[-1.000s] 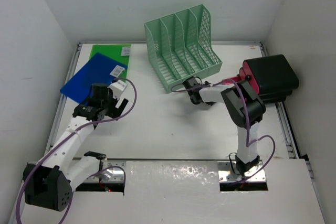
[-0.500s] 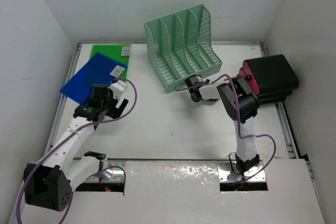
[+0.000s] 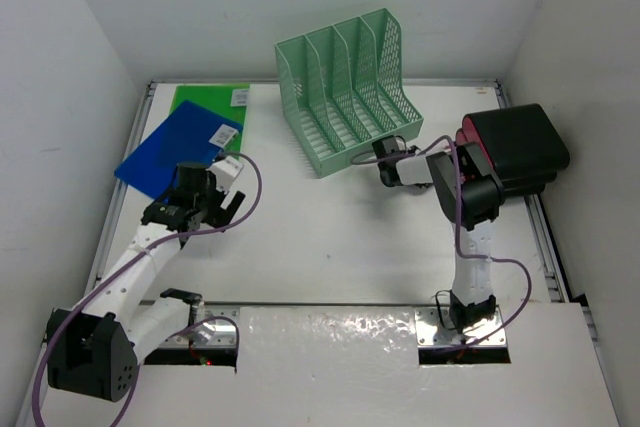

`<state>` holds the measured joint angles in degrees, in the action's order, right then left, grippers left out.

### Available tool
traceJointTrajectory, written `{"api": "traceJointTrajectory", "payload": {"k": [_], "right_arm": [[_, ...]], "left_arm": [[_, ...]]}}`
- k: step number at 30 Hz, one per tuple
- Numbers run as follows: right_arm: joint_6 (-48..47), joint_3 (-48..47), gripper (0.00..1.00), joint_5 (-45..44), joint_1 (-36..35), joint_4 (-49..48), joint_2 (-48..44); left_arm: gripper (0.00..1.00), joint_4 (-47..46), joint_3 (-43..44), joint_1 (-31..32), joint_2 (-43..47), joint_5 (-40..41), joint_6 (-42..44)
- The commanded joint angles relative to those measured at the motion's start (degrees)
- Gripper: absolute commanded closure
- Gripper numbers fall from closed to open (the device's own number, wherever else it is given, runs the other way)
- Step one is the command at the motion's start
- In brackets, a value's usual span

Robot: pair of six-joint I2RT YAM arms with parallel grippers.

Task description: Organize the desk

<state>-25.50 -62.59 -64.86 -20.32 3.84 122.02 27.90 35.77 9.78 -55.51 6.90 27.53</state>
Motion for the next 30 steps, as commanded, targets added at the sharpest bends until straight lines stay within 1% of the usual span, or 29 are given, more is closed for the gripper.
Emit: {"api": "traceJointTrajectory", "payload": {"k": [1,4,8,12,14,16,18,20,21,23,24,25,27,28,29,30], "right_arm": [[-4.7,0.0,0.74,-2.2,1.8,-5.3,-0.6],[-6.4,0.3,0.74,-1.7,3.1,-7.3,-0.7],[-7.0,-1.0,0.74,-1.8,4.2,-6.8,-0.2],[-7.3,-2.1,0.74,-2.3,4.2,-6.4,0.0],[-5.7,-2.7,0.74,-2.6,3.7,-4.5,-0.4],[-4.8,-2.6,0.72,-2.6,2.0,-4.0,-2.0],[-3.3,-2.5,0.69,-2.6,0.4,-3.2,-3.9],[-0.6,-3.1,0.59,-1.9,-2.3,-0.6,-7.4],[1.0,-3.7,0.51,-0.5,-3.1,2.2,-8.6],[6.0,-5.2,0.45,1.7,-5.4,5.6,-12.6],[7.5,-5.4,0.43,4.0,-6.1,7.9,-13.9],[8.6,-5.4,0.38,5.1,-7.4,8.7,-16.7],[12.6,-4.7,0.33,7.5,-8.3,11.5,-19.4],[16.3,-4.0,0.29,10.5,-8.3,13.0,-22.1],[18.1,-3.6,0.29,12.5,-8.3,14.3,-23.6],[19.8,-2.8,0.28,14.4,-8.3,15.7,-25.1]], "left_arm": [[0.01,-3.0,-0.1,-0.4,0.8,0.7,0.2],[0.01,-3.0,-0.2,-0.4,1.2,0.6,0.1],[0.01,-3.1,-0.3,-0.4,1.5,0.5,0.1],[0.01,-3.2,-0.7,-0.5,1.7,0.3,0.1],[0.01,-3.3,-0.6,-0.5,1.6,0.3,0.0],[0.01,-3.6,-0.3,-0.5,1.4,0.5,-0.7],[0.01,-4.1,1.0,-1.0,0.5,1.4,-2.2],[0.01,-4.1,2.6,-2.0,-0.5,1.6,-3.0],[0.00,-4.0,4.8,-3.4,-1.7,1.5,-3.6],[0.00,-3.5,7.5,-5.7,-3.2,-0.6,-3.9],[0.00,-2.6,10.3,-8.4,-4.9,-1.7,-3.9],[0.01,-2.1,11.7,-9.6,-5.9,-3.9,-3.8],[0.01,-0.8,15.1,-13.6,-9.2,-5.5,-2.8],[0.02,-1.0,15.8,-14.3,-10.3,-4.6,-2.0],[0.02,-2.1,16.0,-14.5,-11.6,-2.5,-1.1],[0.02,-2.9,15.7,-14.5,-14.6,-0.6,1.6]]}}
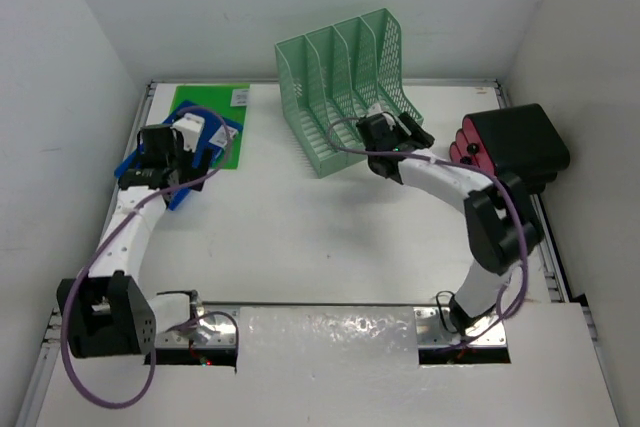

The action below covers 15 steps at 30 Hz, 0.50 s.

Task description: Organize the desk

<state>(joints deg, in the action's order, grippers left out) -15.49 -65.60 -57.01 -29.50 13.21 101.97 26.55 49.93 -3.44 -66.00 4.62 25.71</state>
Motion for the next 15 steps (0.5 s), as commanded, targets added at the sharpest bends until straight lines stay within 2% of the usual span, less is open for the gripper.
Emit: {"api": "traceJointTrajectory", "payload": {"k": [1,4,7,8,11,15], "right_arm": [[11.2,1.2,0.28,11.4,0.8,6.6,-6.4],[15.1,8.7,0.27,18.7,0.0,3.6,-12.6],[19.0,14.5,0.27,21.2,-0.8,0.1,-17.6],[19.6,15.9,0.27,23.3,-0.9,-0.7,-18.7],[21.5,21.4,0.27,25.5,-1.0,-5.0,-23.0],[22.9,24.6,0.27,27.2,-1.1,-6.7,-26.7]], "left_arm": [[0.02,-1.9,1.6,-1.2,-6.1,4.9,4.9],[0.05,-2.3,3.3,-0.2,-15.3,8.7,8.8],[0.02,-7.0,4.7,3.0,-21.6,11.8,9.4],[0.02,-11.3,5.1,6.6,-23.9,13.6,9.6],[0.01,-19.0,7.8,10.6,-29.9,22.6,9.7],[0.09,-17.6,15.4,10.6,-38.9,28.2,8.3]]}}
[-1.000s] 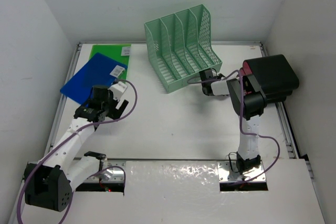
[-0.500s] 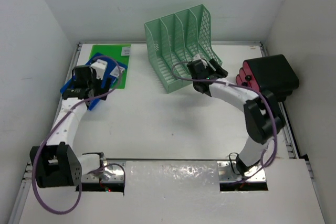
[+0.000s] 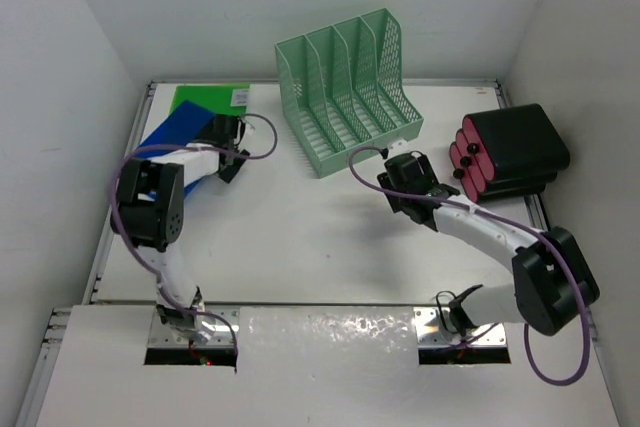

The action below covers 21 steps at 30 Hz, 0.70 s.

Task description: Organize the desk

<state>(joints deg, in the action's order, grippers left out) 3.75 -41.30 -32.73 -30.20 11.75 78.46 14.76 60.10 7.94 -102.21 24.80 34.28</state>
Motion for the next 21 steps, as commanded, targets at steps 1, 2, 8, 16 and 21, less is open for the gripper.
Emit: {"api": "traceJointTrajectory", "payload": {"k": [1,2,8,16,21], "right_arm": [[3.8,0.7,0.27,2.7,-0.4,-5.2,-3.7],[4.0,1.0,0.27,2.4,-0.3,-5.4,-4.1],[4.1,2.5,0.27,1.4,-0.4,-6.6,-7.0],[4.6,2.3,0.27,1.8,-0.4,-5.5,-8.4],[5.1,1.7,0.28,2.6,-0.6,-4.5,-8.6]], "left_arm": [[0.11,-5.5,5.8,-0.7,-5.9,8.7,0.1],[0.12,-5.6,5.8,-0.7,-7.4,9.6,0.2],[0.27,-7.8,5.7,-0.9,-13.9,11.1,-0.8],[0.67,-6.8,6.5,-1.9,-16.2,8.1,-1.4],[1.00,-6.2,5.7,-2.0,-15.3,5.1,-1.1]]}}
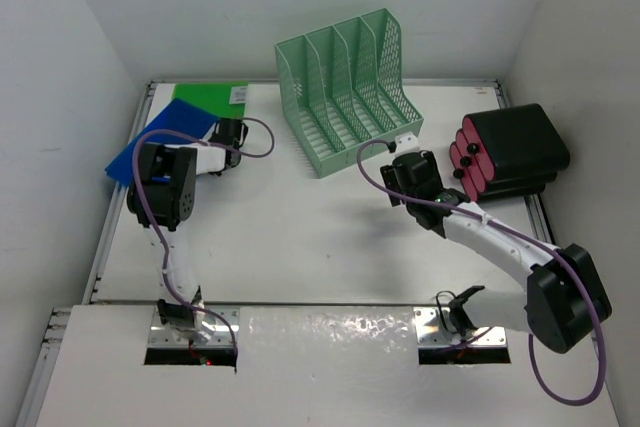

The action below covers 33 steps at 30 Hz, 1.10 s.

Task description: Organize the desk

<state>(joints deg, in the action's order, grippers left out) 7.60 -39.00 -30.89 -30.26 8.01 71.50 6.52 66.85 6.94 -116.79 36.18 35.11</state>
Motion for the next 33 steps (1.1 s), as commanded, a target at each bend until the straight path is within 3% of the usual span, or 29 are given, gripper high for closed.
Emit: {"api": "traceJointTrajectory", "payload": {"k": [1,4,9,14,20,25,30,33], "right_arm": [[1.4,-0.6,0.28,0.9,-0.8,-0.2,-1.6],[2.1,-1.2,0.28,1.9,-1.1,0.5,-2.2],[9.5,0.5,0.31,11.5,-2.3,-3.8,-4.3],[23.4,5.0,0.35,19.8,-8.6,-25.6,-0.9],[46.3,2.8,0.36,23.9,-14.3,-54.3,15.3],[61.2,-9.1,0.34,23.3,-17.5,-64.0,30.4],[68.5,-23.3,0.27,23.2,-19.8,-64.8,45.4],[69.7,-31.4,0.26,22.4,-21.0,-60.4,50.0]], "left_arm": [[1.00,2.1,-1.5,-1.1,0.1,-6.6,-2.0],[1.00,1.8,-3.7,-1.4,5.6,-8.3,-2.2],[1.00,5.9,-8.7,-1.5,19.0,-16.0,-1.6],[1.00,9.1,-14.4,-1.6,27.5,-21.2,-1.6],[1.00,12.5,-18.2,-1.5,36.7,-29.5,-3.5],[1.00,16.1,-18.6,-1.4,42.1,-34.2,-4.6],[1.00,16.7,-20.3,-1.1,44.8,-35.5,-4.5],[1.00,16.7,-20.9,-1.0,45.4,-35.9,-4.5]]}}
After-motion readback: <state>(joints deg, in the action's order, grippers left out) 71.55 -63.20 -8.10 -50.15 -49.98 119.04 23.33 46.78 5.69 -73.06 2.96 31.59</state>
